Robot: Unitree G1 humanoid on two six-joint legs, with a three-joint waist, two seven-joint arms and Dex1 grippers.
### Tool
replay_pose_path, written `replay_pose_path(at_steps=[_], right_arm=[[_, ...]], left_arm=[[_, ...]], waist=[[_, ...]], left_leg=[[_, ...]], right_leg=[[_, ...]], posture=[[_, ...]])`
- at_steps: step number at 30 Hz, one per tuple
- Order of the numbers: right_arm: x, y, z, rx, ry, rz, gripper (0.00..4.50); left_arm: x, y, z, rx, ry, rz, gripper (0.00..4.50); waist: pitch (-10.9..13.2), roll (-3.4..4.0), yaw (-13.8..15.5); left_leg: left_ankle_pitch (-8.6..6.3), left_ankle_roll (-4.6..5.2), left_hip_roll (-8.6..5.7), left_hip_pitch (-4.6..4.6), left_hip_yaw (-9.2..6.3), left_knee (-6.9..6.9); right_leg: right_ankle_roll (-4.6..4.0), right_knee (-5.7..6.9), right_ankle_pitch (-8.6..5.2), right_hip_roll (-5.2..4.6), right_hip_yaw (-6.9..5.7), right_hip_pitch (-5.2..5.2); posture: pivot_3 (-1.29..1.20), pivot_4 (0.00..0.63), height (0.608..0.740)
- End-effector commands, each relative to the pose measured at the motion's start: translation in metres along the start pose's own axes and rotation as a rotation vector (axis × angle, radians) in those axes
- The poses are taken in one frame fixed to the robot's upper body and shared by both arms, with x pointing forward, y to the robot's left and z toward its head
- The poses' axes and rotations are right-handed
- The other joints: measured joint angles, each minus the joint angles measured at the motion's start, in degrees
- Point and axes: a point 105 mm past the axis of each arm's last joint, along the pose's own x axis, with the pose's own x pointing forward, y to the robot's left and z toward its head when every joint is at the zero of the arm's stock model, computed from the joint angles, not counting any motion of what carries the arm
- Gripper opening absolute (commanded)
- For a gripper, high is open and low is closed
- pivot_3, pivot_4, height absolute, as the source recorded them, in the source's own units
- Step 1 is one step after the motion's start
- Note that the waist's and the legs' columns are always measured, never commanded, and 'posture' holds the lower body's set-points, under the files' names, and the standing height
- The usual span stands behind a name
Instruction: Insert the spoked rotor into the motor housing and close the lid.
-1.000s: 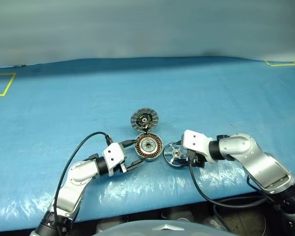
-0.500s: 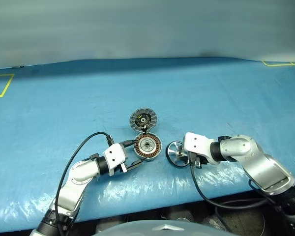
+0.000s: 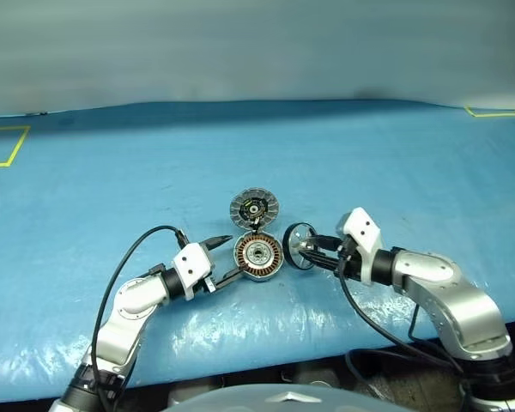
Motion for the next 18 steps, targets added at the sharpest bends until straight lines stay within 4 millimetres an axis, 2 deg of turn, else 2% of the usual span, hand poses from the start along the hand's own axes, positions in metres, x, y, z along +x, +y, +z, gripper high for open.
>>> replay_pose_path(at_steps=[1,4,9,18], right_arm=[[0.000,0.013,0.023,-0.061,-0.093,0.042,1.36],[0.011,0.025,0.037,-0.084,-0.147,0.089,1.36],[0.025,0.030,0.050,-0.072,-0.206,0.117,1.36],[0.038,0.028,0.055,-0.079,-0.219,0.143,1.36]], left_arm=[[0.000,0.005,0.009,0.028,-0.031,0.003,3.34],[0.001,0.005,0.011,0.029,-0.039,-0.007,3.34],[0.002,0.004,0.010,0.039,-0.030,-0.023,3.34],[-0.012,0.001,0.008,0.014,-0.006,-0.045,3.34]], waist=[[0.02,0.05,-0.27],[0.02,0.05,-0.52],[0.02,0.04,-0.37],[0.03,0.05,-0.39]], left_leg=[[0.00,0.00,0.00,0.00,0.02,0.00],[0.03,-0.04,0.03,0.04,0.04,0.00],[0.07,-0.10,0.06,0.04,-0.02,0.00],[0.05,-0.09,0.00,0.01,0.02,0.00]], right_leg=[[0.00,0.01,0.00,0.00,0.03,-0.01],[0.00,0.06,0.00,0.06,0.06,-0.02],[-0.01,0.09,0.00,0.11,0.02,-0.03],[0.01,0.03,0.01,0.05,0.02,-0.03]], posture=[[0.00,0.150,0.740],[0.00,0.150,0.740],[0.00,0.150,0.740],[0.00,0.150,0.740]])
